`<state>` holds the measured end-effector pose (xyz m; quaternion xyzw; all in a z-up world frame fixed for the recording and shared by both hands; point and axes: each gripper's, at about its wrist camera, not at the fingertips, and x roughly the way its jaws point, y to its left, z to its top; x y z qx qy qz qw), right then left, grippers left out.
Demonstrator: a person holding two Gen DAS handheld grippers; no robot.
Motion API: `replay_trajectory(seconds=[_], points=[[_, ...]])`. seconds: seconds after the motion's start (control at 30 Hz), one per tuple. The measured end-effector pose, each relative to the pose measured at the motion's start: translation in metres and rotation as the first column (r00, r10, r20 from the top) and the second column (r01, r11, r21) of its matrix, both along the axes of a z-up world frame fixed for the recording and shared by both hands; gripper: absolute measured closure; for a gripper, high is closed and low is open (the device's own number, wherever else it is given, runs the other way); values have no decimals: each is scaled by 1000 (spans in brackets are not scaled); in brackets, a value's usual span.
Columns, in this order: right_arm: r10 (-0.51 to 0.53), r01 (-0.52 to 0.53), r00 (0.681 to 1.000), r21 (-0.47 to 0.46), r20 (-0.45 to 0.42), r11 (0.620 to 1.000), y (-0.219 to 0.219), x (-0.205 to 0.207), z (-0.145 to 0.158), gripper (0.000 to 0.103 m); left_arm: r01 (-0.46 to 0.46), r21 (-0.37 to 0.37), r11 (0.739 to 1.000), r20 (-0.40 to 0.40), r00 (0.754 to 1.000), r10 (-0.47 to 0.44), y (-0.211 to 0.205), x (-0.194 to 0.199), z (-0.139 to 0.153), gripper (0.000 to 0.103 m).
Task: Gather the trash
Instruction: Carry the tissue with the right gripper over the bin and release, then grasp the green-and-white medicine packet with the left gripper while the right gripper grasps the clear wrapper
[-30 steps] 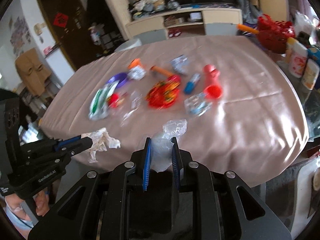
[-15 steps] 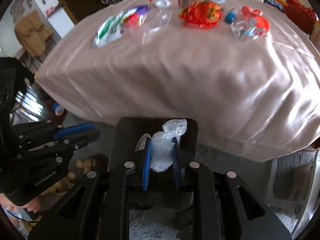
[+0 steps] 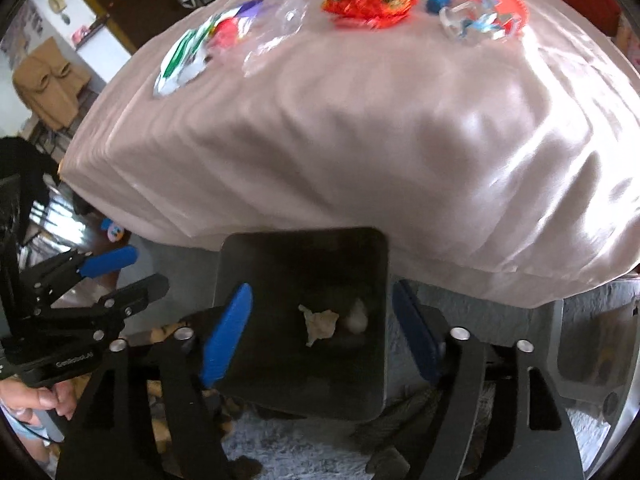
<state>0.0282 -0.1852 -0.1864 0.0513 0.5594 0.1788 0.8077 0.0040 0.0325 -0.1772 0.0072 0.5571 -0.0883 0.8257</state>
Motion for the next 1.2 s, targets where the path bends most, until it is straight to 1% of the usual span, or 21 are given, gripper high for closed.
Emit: replay_trajectory(seconds=[0.07,0.13,0.27,0.33,0.43,0.6,0.77,0.83,0.9,0.93,1.03,1.1,1.2], points=[[-32,31,999,12,25,999,-10,3,8,18,-13,-9,1000,10,1000,13,5,3,5,29],[-71,70,996,34,48,997,-22,5,17,17,-30,-13,999,26,999,30,10,6,12,22],[-154,149,984,58,93,987,-48,12,32,15,-55,-20,998,54,997,56,17,13,25,17],[-195,188,974,68,112,980,-61,15,39,15,-69,-25,997,63,996,71,19,16,30,17],[-228,220,964,69,138,973,-69,20,49,15,-91,-34,995,82,992,93,21,21,42,16],[-226,224,953,29,203,974,-72,34,65,15,-114,-1,993,145,983,113,21,41,66,14],[-230,247,933,-27,277,969,-76,59,76,15,-138,17,990,215,968,131,25,64,84,14],[-251,269,925,-22,286,963,-79,71,76,16,-151,24,988,251,958,140,28,78,91,14],[-278,289,917,6,286,957,-82,80,75,19,-155,27,988,272,952,142,30,91,92,14],[-292,299,912,21,288,954,-83,85,73,24,-155,26,988,273,951,142,32,95,92,14],[-310,318,899,25,311,948,-81,93,73,31,-152,22,988,276,951,140,33,112,88,15],[-316,325,893,28,321,945,-80,98,72,33,-152,22,988,279,950,140,32,122,86,16],[-320,329,893,26,316,944,-79,102,69,36,-152,26,988,270,953,139,32,132,81,20]])
